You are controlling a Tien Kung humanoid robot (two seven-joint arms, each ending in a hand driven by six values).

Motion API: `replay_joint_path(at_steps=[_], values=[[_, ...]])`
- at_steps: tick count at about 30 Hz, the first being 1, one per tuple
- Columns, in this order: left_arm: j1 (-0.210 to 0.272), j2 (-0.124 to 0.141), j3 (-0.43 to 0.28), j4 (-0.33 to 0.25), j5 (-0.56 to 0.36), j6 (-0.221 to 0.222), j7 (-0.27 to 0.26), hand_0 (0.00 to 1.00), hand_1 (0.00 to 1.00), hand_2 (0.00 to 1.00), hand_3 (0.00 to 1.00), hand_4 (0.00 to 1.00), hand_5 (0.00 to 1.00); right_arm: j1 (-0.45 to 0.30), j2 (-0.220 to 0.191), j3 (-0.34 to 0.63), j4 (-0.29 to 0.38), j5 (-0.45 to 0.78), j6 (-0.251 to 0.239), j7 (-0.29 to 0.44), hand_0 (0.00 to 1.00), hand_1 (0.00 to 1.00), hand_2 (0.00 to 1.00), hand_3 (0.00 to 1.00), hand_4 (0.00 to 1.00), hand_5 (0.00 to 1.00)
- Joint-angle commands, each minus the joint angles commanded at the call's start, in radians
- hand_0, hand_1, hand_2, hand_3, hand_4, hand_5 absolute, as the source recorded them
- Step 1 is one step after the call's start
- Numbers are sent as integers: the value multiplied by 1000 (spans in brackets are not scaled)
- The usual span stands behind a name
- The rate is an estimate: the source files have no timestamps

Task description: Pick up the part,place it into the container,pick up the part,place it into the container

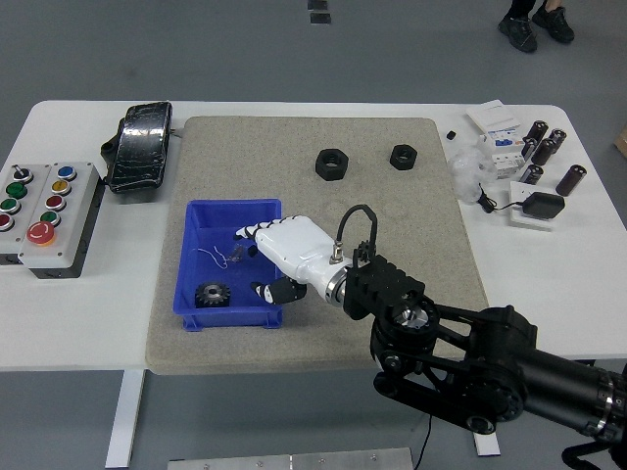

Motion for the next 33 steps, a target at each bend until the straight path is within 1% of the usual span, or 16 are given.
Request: replay_joint_path(at_steps=[1,5,6,7,9,12,13,14,16,18,19,24,25,30,31,33], values=[[0,0,1,0,-1,0,0,663,611,556,610,655,300,-4,-1,5,1,0,-7,0,713,794,842,866,815,286],[-1,-1,3,0,-5,1,-1,663,611,556,610,655,300,-42,-17,77,25,-11,-62,-11,713,794,842,866,815,286],[0,-2,2,0,-6,2,-1,663,611,556,610,655,300,-54,-26,101,32,-20,-76,-18,713,794,842,866,815,286],[1,-3,2,0,-6,2,0,664,611,556,610,655,301,-66,-35,125,37,-29,-88,-27,655,746,803,831,776,270],[4,-3,-1,0,-5,3,1,664,611,556,610,655,301,-81,-59,173,38,-61,-95,-54,655,746,803,831,776,270],[6,-4,-11,0,3,5,3,664,611,556,610,655,301,-92,-93,236,26,-122,-44,-118,655,746,803,831,776,270],[5,-4,-11,0,3,5,3,664,611,556,611,655,299,-96,-103,246,18,-137,-22,-141,610,721,802,827,772,284],[4,-4,-9,0,1,5,3,664,611,556,611,655,299,-99,-109,251,9,-144,0,-164,610,721,802,827,772,284],[2,-4,-5,0,-4,5,1,664,611,556,611,655,299,-106,-115,247,-10,-140,39,-202,610,721,802,827,772,284],[0,-4,-1,0,-9,5,0,664,611,556,611,655,299,-112,-114,236,-29,-126,66,-206,610,721,802,827,772,284],[-1,-4,1,0,-11,5,-1,663,611,556,610,655,297,-114,-113,231,-36,-120,72,-206,538,688,769,807,758,274],[-1,-4,2,0,-10,5,-2,663,611,556,610,655,297,-114,-108,208,-52,-89,81,-206,538,688,769,807,758,274],[-1,-4,0,0,-8,5,-2,663,611,554,610,655,296,-113,-108,205,-55,-83,81,-206,492,661,749,758,744,283],[0,-4,-2,0,-5,6,-2,663,611,554,610,655,296,-105,-105,196,-86,-66,77,-206,492,661,749,758,744,283],[0,-4,-2,0,-6,6,-2,664,611,553,610,655,296,-103,-104,195,-92,-63,76,-206,454,623,650,676,423,238],[0,-4,-2,0,-6,6,-1,664,611,553,610,655,296,-101,-103,192,-105,-56,74,-206,454,623,650,676,423,238]])
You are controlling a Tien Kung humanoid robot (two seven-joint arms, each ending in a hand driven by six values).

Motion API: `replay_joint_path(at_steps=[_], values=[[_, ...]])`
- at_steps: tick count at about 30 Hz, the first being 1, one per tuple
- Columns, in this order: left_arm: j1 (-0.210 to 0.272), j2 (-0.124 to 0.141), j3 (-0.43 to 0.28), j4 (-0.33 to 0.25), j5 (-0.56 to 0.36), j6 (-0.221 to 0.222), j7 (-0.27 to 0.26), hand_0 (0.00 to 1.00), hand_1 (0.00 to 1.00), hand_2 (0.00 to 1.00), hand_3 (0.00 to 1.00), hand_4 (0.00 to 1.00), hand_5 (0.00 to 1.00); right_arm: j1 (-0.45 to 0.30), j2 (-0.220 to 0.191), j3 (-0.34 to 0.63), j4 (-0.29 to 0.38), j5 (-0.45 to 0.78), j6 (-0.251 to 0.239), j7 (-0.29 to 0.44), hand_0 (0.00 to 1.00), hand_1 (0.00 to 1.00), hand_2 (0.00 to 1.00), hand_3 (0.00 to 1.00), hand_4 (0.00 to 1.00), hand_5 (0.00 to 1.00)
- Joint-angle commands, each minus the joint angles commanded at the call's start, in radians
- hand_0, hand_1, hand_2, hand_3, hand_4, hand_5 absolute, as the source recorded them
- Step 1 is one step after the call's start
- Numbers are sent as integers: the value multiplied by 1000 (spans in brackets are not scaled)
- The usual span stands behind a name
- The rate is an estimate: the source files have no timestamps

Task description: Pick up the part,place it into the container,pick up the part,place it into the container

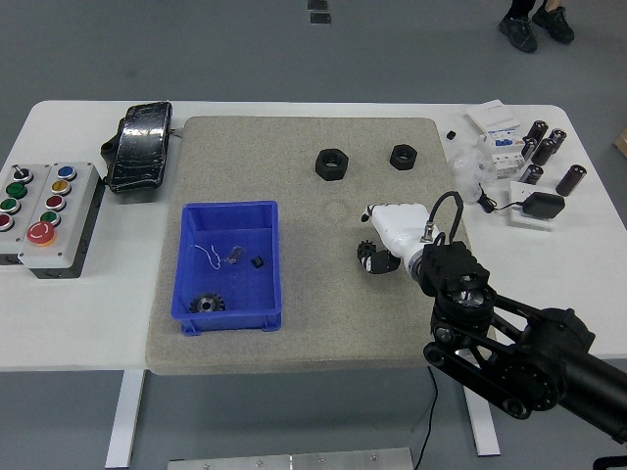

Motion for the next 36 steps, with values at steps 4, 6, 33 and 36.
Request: replay_joint_path(at_steps=[4,6,33,36], values=[[1,-1,0,0,0,0,0,664,611,553,610,655,295,3,2,-12,-19,15,-4,0,444,574,564,609,270,262],[1,-1,1,0,0,0,0,664,611,553,610,655,295,4,3,-18,-23,21,-6,1,444,574,564,609,270,262],[1,-2,10,0,-10,0,-3,664,611,554,611,654,296,18,0,-57,4,51,-111,57,409,539,468,500,390,54],[1,-2,9,0,-8,0,-2,664,611,554,611,655,299,37,11,-75,35,58,-133,67,413,540,467,500,392,41]])
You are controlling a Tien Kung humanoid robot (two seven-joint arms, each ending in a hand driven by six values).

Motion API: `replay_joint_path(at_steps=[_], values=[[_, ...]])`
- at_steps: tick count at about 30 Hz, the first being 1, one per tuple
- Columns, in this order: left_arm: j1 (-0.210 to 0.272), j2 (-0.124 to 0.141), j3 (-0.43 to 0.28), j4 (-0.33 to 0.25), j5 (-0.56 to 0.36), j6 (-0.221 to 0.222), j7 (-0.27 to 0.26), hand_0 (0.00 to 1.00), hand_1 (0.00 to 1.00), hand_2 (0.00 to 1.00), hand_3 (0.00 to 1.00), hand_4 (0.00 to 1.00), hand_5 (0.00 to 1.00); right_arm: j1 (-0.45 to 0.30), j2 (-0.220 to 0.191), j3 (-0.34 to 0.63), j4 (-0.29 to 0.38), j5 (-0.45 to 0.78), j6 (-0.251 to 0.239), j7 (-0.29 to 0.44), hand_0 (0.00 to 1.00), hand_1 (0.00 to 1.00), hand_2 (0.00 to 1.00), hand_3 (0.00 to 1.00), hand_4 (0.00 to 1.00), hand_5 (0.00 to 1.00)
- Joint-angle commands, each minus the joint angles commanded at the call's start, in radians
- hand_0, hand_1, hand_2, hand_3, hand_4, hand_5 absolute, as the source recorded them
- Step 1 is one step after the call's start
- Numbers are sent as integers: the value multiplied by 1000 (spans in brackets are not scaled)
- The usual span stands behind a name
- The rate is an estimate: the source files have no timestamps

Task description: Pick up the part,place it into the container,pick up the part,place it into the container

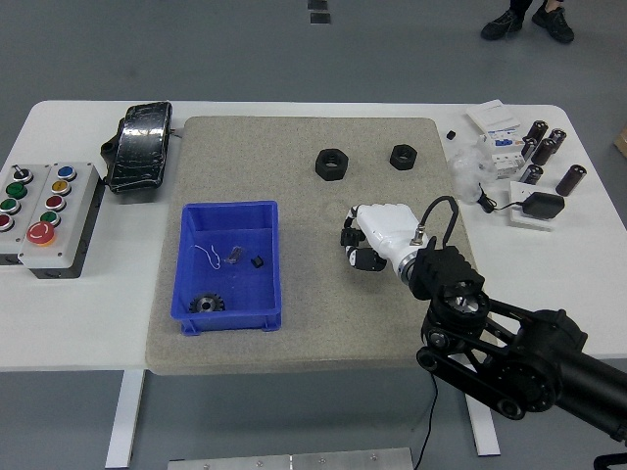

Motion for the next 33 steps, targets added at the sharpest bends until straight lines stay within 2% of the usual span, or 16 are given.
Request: replay_joint_path(at_steps=[3,4,9,10,11,15,16,20,24,30,33], values=[[0,0,-2,0,2,0,1,664,611,554,611,655,299,25,19,-30,37,20,-28,18,413,540,467,500,392,41],[-1,0,-2,0,3,-1,1,664,611,555,611,656,302,38,30,-46,53,29,-42,29,440,535,466,493,373,33],[-2,-1,-2,0,4,-2,2,664,611,555,611,656,302,93,80,-133,91,46,-128,76,440,535,466,493,373,33],[-2,-1,-2,0,5,-2,3,664,611,556,611,659,310,103,90,-153,90,54,-147,87,491,569,543,547,344,30],[-2,-1,-2,0,5,-2,3,664,611,556,611,659,310,112,99,-173,88,61,-161,97,491,569,543,547,344,30],[-1,-1,-4,0,8,-3,5,664,611,556,611,659,310,130,118,-210,71,82,-155,116,491,569,543,547,344,30],[0,-1,-5,0,9,-2,5,664,611,556,611,660,311,132,120,-213,67,82,-149,117,530,629,633,626,191,167],[2,0,-10,0,14,-2,7,664,611,556,611,660,311,133,123,-223,49,74,-128,114,530,629,633,626,191,167],[2,0,-14,0,17,-2,8,664,611,556,611,661,312,124,122,-219,42,70,-132,117,563,639,643,632,182,176],[0,-1,-9,0,13,-2,5,664,611,557,612,661,313,95,99,-123,60,71,-174,137,549,637,639,636,221,175],[0,-1,-8,0,11,-2,4,664,611,557,612,661,313,56,69,-41,78,94,-225,167,549,637,639,636,221,175]])
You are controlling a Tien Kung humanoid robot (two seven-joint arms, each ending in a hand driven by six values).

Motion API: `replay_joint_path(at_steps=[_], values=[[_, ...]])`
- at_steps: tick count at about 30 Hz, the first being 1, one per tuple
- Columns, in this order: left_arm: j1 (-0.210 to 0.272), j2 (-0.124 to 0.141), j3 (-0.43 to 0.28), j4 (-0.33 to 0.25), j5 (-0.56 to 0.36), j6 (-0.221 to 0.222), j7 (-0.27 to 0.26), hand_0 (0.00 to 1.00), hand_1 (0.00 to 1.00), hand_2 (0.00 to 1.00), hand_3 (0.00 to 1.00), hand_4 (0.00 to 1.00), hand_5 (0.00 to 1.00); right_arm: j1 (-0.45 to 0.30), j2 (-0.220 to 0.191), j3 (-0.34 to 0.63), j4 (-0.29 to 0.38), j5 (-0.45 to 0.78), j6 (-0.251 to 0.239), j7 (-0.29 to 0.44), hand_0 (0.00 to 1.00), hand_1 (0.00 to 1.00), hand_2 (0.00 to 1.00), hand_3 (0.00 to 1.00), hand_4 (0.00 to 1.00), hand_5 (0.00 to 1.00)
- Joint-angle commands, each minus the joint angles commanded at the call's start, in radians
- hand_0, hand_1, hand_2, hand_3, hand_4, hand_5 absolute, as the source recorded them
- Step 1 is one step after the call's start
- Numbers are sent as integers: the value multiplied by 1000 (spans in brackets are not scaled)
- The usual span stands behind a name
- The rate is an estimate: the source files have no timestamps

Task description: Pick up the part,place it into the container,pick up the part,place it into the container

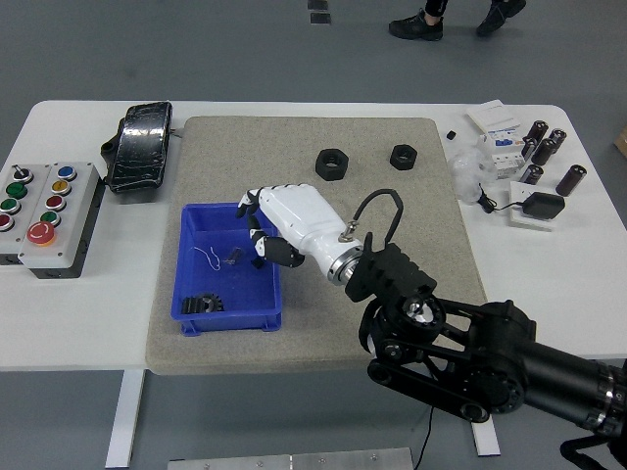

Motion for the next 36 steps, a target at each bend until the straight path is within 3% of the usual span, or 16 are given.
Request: replay_joint_path(at_steps=[1,6,7,9,17,25,31,36], values=[[1,0,0,0,0,1,0,664,611,557,612,661,315,-16,-10,30,5,14,-19,14,513,629,642,656,385,174],[5,1,-4,0,-1,3,0,664,611,557,612,661,315,-112,-44,190,20,118,-116,111,513,629,642,656,385,174],[6,1,-5,0,-1,4,0,664,611,556,612,662,314,-134,-48,228,19,147,-135,137,509,631,653,674,478,154],[7,2,-8,0,2,5,-1,664,611,556,612,662,314,-176,-54,292,13,202,-156,185,509,631,653,674,478,154],[7,11,-15,0,12,7,-10,664,611,557,612,661,312,-356,-69,542,-45,459,-130,396,544,639,661,679,522,191],[13,18,-31,0,36,6,-16,664,611,556,611,658,308,-517,-34,738,-83,700,-96,581,553,647,665,678,584,236],[22,22,-32,0,34,8,-24,664,611,556,611,658,306,-547,-24,866,-62,785,-98,634,559,647,665,677,595,242],[25,18,-27,0,26,13,-28,664,611,556,611,658,306,-556,-28,913,-37,806,-98,650,559,647,665,677,595,242]])
